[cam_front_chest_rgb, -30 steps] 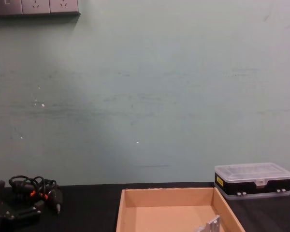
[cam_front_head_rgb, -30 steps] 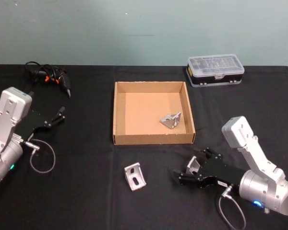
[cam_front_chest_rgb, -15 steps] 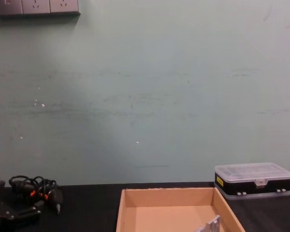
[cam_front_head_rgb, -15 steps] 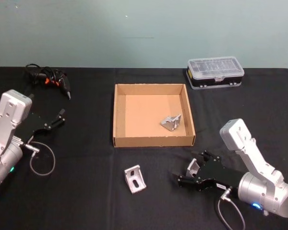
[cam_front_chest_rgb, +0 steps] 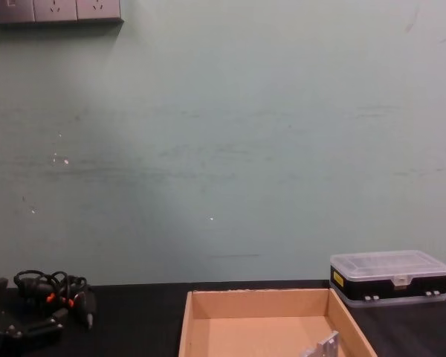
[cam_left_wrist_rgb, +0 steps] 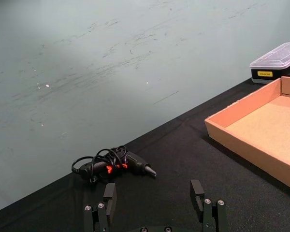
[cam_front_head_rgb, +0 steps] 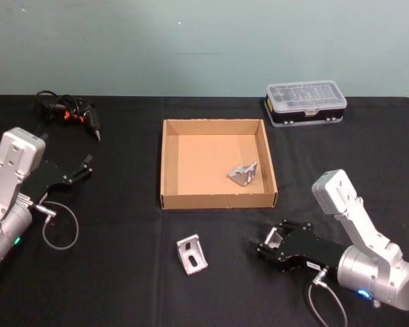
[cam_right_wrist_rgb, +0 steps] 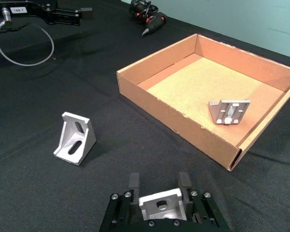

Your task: Use one hand to pick up the angle iron from the table and place it into the box.

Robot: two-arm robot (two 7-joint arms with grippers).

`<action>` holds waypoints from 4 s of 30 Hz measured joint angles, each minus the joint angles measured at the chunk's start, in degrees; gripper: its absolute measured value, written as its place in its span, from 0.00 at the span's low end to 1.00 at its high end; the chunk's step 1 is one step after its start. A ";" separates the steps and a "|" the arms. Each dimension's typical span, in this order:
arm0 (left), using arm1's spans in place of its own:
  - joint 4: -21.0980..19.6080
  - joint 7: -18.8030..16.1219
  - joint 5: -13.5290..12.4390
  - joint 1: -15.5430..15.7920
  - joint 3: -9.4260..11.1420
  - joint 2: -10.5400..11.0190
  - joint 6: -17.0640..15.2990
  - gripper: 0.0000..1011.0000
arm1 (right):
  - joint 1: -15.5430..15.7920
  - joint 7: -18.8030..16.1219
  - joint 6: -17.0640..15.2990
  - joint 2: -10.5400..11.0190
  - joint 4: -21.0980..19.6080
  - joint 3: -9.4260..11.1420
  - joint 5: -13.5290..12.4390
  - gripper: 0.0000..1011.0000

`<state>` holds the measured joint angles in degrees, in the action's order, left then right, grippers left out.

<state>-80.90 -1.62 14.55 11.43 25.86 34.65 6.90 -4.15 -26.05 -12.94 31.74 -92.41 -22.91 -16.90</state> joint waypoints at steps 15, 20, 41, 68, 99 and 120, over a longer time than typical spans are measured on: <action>0.00 0.00 0.00 0.00 0.00 0.00 0.00 0.99 | 0.36 0.02 0.37 0.22 -0.74 0.13 -0.24 0.45; 0.00 0.00 0.00 0.00 0.00 0.00 0.00 0.99 | 0.99 0.96 0.37 0.64 -3.38 1.19 -0.46 0.45; 0.00 0.00 0.00 0.00 0.00 0.00 0.00 0.99 | -12.36 1.64 -0.96 -7.22 0.16 -3.15 2.59 0.45; 0.00 0.00 0.00 0.00 0.00 0.00 0.00 0.99 | -28.60 -1.58 1.35 -18.81 28.46 -8.98 5.51 0.45; 0.00 0.00 0.00 0.00 0.00 0.00 0.00 0.99 | -28.36 -0.70 2.09 -20.05 31.60 -7.77 7.44 0.74; 0.00 0.00 0.00 0.00 0.00 0.00 0.00 0.99 | -19.08 -0.88 1.46 -12.08 12.23 -4.27 4.86 0.99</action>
<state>-80.90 -1.62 14.55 11.43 25.86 34.65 6.90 -23.23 -26.94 -11.48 19.65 -80.19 -27.17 -12.03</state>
